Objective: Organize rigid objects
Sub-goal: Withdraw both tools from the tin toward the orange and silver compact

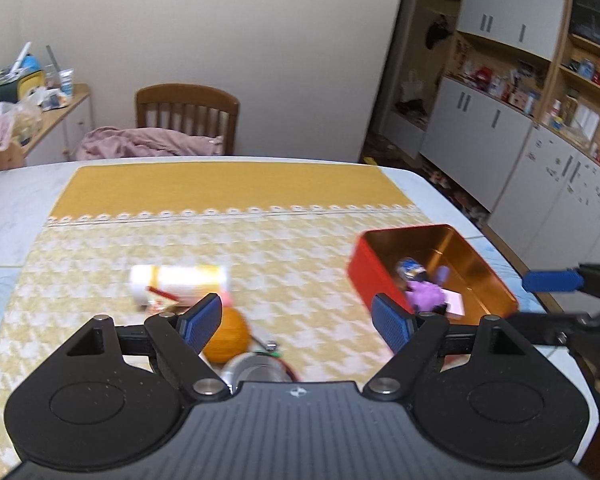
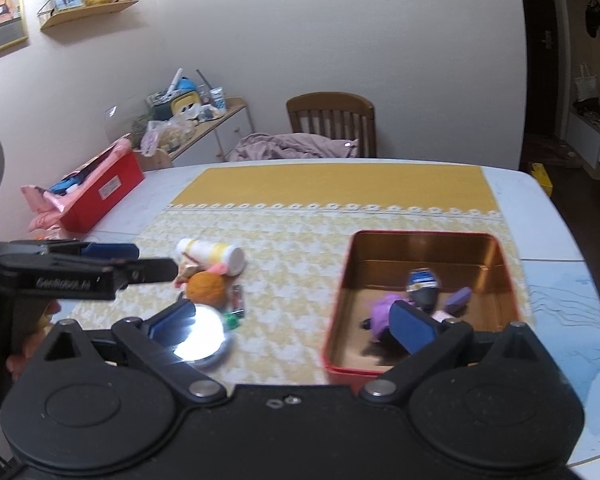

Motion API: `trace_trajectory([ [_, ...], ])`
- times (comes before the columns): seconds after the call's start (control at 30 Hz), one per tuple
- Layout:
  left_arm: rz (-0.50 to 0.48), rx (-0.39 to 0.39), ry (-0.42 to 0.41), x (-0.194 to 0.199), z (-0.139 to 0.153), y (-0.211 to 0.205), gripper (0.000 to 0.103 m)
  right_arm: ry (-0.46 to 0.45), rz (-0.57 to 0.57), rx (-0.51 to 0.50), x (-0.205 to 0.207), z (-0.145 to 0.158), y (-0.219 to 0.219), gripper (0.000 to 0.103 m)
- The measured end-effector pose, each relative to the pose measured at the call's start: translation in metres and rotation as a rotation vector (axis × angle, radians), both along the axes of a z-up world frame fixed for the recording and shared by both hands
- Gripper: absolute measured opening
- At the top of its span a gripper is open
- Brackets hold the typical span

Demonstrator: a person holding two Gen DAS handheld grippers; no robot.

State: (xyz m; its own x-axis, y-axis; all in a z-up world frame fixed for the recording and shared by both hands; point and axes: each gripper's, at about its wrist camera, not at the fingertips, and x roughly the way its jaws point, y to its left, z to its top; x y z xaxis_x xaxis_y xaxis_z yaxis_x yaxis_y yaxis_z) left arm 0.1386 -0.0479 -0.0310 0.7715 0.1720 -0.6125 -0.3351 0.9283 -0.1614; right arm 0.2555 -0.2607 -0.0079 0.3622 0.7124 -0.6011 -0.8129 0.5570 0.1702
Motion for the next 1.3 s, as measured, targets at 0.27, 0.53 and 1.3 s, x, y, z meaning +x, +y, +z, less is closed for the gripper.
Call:
trace_trajectory([
  [0.27, 0.046, -0.004, 0.017, -0.014, -0.008, 0.053, 0.082, 0.011, 0.039, -0.029, -0.024, -0.014, 0.037, 0.103],
  [0.53, 0.062, -0.047, 0.047, -0.013, -0.019, 0.104, 0.082, 0.037, 0.064, -0.078, -0.038, -0.032, 0.078, 0.103],
  [1.3, -0.148, -0.077, 0.169, 0.05, -0.083, 0.08, 0.082, 0.118, 0.066, -0.211, -0.04, -0.096, 0.149, 0.101],
])
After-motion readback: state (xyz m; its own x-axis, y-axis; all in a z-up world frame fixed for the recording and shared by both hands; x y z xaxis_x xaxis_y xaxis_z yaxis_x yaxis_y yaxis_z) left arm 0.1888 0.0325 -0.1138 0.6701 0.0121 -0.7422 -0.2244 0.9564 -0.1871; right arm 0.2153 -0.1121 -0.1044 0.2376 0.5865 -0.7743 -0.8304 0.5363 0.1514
